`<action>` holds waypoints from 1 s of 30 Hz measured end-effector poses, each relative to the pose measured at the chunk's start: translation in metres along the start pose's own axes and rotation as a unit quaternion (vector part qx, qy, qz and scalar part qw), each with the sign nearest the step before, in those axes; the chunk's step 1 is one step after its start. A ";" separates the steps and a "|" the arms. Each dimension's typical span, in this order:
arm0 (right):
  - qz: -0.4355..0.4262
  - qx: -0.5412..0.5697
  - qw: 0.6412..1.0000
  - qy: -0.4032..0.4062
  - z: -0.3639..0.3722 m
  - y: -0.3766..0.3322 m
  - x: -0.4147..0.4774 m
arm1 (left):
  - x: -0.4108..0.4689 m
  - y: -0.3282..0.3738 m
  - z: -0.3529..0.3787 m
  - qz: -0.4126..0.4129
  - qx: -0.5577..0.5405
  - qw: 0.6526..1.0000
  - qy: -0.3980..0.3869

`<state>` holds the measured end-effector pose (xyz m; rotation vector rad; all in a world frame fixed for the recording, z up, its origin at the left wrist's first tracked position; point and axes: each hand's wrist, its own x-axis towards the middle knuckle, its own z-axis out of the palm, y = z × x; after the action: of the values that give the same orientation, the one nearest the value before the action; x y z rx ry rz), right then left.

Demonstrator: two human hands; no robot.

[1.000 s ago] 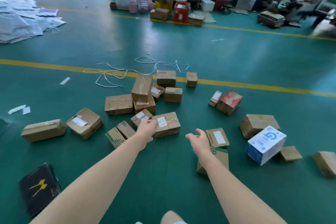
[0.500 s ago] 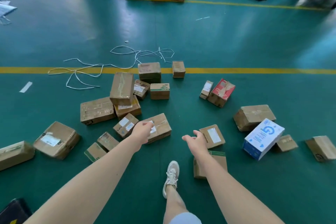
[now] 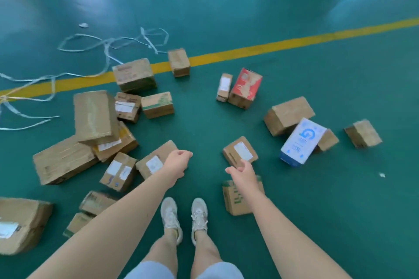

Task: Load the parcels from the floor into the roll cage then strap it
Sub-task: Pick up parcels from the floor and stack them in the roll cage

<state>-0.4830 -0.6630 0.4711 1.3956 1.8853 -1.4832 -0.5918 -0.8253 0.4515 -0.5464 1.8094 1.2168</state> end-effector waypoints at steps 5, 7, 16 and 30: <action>0.065 0.047 0.993 0.084 -0.035 0.031 0.007 | 0.023 0.006 0.051 -0.016 0.071 0.994 -0.082; 0.084 0.063 0.989 0.106 -0.046 0.047 0.007 | 0.026 0.002 0.074 -0.022 0.091 0.989 -0.113; 0.128 0.067 0.984 0.105 -0.085 0.117 0.063 | 0.062 -0.051 0.154 -0.074 0.121 0.980 -0.139; 0.127 -0.014 0.992 -0.012 -0.099 0.273 0.328 | 0.244 -0.194 0.302 -0.158 0.080 0.984 -0.011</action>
<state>-0.3689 -0.4334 0.1164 1.5323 1.6373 -1.3379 -0.4531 -0.6113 0.0999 -0.6940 1.7073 0.8523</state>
